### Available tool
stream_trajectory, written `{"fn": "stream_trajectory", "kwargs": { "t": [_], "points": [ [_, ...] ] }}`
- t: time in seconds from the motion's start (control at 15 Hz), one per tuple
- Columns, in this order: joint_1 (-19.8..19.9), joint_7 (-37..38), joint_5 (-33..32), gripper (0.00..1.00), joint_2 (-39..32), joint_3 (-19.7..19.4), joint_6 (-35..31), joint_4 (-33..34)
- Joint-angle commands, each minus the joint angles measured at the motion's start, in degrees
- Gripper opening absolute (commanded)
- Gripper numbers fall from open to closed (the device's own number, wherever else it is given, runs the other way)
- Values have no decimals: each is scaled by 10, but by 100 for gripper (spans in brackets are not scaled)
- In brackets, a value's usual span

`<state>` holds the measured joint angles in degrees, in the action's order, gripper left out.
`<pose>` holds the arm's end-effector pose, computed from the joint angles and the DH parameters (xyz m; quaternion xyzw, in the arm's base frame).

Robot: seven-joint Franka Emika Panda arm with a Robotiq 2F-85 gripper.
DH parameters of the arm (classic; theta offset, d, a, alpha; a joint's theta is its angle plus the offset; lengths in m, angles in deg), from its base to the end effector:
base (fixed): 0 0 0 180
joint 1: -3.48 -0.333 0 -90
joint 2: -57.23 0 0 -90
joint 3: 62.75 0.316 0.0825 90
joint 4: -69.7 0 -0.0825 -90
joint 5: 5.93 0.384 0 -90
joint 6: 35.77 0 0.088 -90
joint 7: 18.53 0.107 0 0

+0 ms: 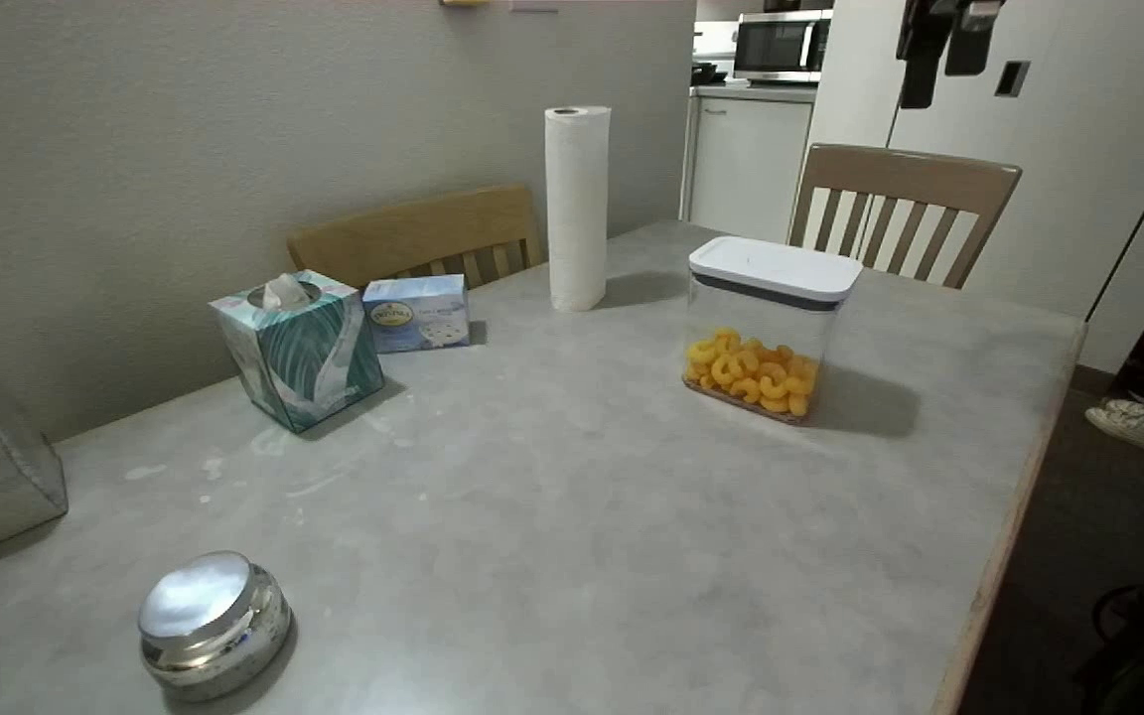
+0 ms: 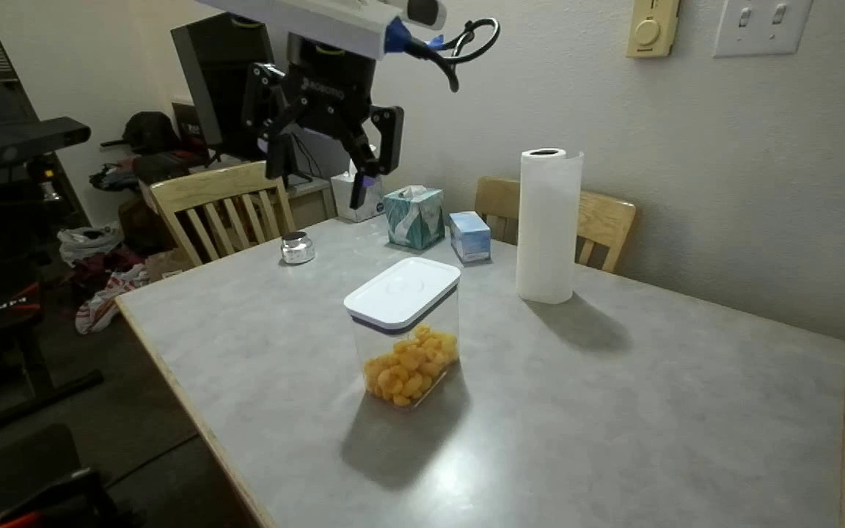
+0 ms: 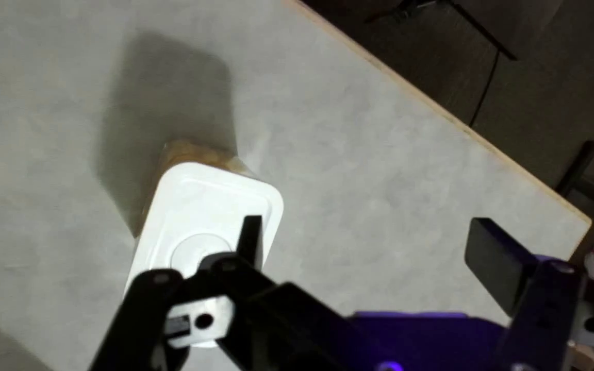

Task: Press the button atop the lid and then put the lid on the table

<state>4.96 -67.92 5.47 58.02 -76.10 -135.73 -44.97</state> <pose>0.5101 -0.1170 0.4466 -0.9515 -0.2659 0.0510 0.1460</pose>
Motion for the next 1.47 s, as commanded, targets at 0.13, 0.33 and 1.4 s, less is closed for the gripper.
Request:
{"fn": "stream_trajectory", "kwargs": {
  "t": [0.13,0.33,1.4],
  "points": [
    [15,36,-68,100,-83,50,75,89],
    [24,81,-95,100,-131,55,54,133],
    [40,253,-16,74,-232,113,2,221]
  ]
}}
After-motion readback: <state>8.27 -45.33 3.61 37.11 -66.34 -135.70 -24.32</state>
